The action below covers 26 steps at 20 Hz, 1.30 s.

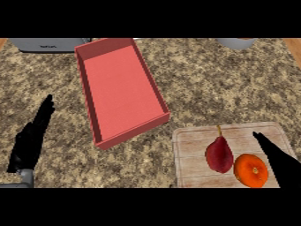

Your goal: Pick the squash from the cutting board and place it in the cardboard box

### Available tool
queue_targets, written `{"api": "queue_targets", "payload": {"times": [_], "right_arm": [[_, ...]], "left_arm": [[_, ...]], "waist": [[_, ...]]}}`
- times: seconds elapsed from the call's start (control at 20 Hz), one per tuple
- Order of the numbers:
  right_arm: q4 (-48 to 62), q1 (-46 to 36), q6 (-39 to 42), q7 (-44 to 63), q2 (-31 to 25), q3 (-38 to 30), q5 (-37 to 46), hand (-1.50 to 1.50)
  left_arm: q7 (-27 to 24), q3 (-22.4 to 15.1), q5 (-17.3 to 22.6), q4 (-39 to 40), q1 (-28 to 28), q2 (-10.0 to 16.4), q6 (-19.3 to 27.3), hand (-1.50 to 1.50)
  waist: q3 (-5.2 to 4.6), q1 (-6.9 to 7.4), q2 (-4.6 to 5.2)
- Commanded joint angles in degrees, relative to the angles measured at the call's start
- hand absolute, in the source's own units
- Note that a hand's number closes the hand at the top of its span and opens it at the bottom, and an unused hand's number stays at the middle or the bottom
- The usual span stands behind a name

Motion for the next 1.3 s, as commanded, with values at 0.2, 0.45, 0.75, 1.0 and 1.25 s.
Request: {"api": "queue_targets", "payload": {"times": [0.2, 0.45, 0.75, 1.0, 1.25], "right_arm": [[-0.4, 1.4, 2.5, -1.5, 3.3, -2.0, 2.6, -1.50], [9.5, -3.5, 3.7, -6.9, 2.5, -5.2, 3.5, -1.50], [8.1, 0.5, 1.7, -9.5, 6.8, -2.3, 5.9, 1.50], [5.3, 0.3, -4.6, -10.3, 3.0, -1.6, 15.8, 1.50], [6.8, 0.9, -8.1, -15.0, 2.9, -2.8, 18.9, 1.50]], "left_arm": [[-3.3, 1.4, -3.3, 4.1, -1.2, -3.2, -0.5, 0.00], [0.9, 2.4, -2.6, -1.0, -0.5, -3.2, -2.1, 0.00], [-1.0, 2.2, -3.9, 0.1, 0.3, -4.5, -3.7, 0.00], [2.8, 2.3, -4.0, -6.0, 3.1, -3.3, -3.8, 0.00], [-0.3, 4.7, -3.5, -1.8, 2.1, -3.3, -4.9, 0.00]], "waist": [[-0.01, -0.13, 0.01], [0.01, 0.09, 0.02], [0.00, -0.03, 0.01], [0.01, 0.09, -0.09], [0.00, -0.02, -0.02]]}}
